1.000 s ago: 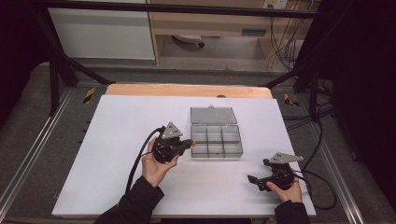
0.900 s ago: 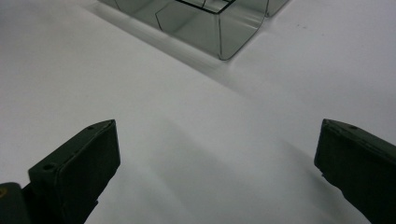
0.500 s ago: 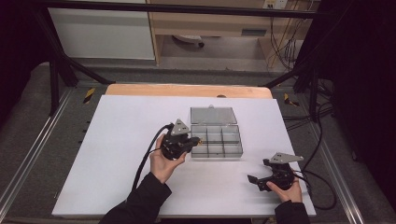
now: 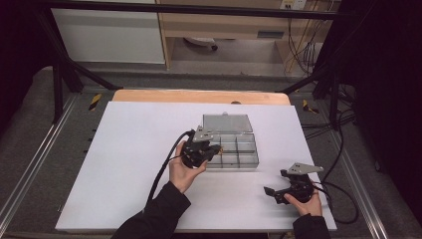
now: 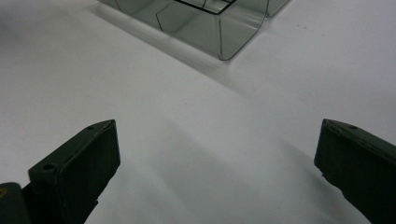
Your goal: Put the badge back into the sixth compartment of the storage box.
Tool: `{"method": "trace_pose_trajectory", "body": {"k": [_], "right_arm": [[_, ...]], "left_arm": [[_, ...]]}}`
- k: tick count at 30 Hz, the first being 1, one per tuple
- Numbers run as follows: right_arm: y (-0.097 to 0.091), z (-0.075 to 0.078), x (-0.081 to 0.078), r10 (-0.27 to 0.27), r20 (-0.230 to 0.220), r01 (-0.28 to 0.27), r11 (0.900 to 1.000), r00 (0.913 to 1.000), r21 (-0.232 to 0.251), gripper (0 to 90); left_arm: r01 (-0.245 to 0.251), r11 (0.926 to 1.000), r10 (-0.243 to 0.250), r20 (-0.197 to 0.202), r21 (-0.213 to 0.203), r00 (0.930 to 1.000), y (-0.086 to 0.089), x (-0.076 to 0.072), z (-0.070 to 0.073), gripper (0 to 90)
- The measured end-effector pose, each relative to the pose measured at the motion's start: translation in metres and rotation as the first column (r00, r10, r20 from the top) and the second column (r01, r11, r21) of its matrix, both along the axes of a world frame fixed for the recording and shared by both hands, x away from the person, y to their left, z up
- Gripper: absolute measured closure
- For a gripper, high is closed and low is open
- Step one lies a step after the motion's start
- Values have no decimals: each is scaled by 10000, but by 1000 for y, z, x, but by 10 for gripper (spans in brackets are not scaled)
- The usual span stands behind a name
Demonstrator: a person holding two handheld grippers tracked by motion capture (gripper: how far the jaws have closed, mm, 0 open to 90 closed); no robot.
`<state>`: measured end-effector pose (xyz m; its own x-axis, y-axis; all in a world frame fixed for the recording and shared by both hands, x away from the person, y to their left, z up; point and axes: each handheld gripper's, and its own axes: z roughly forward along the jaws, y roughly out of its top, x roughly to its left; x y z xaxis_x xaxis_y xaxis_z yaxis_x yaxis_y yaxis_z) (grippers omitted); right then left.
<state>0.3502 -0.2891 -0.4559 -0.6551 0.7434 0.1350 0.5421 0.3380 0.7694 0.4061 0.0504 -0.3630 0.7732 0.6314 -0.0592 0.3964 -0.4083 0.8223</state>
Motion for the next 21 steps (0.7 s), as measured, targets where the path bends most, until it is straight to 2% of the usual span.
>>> {"method": "trace_pose_trajectory", "body": {"k": [21], "right_arm": [[0,0,0,18,14,-18,10000,10000,8,5]], "left_arm": [[238,9996,-238,-8,150,9997,-37,13,1,886]]}}
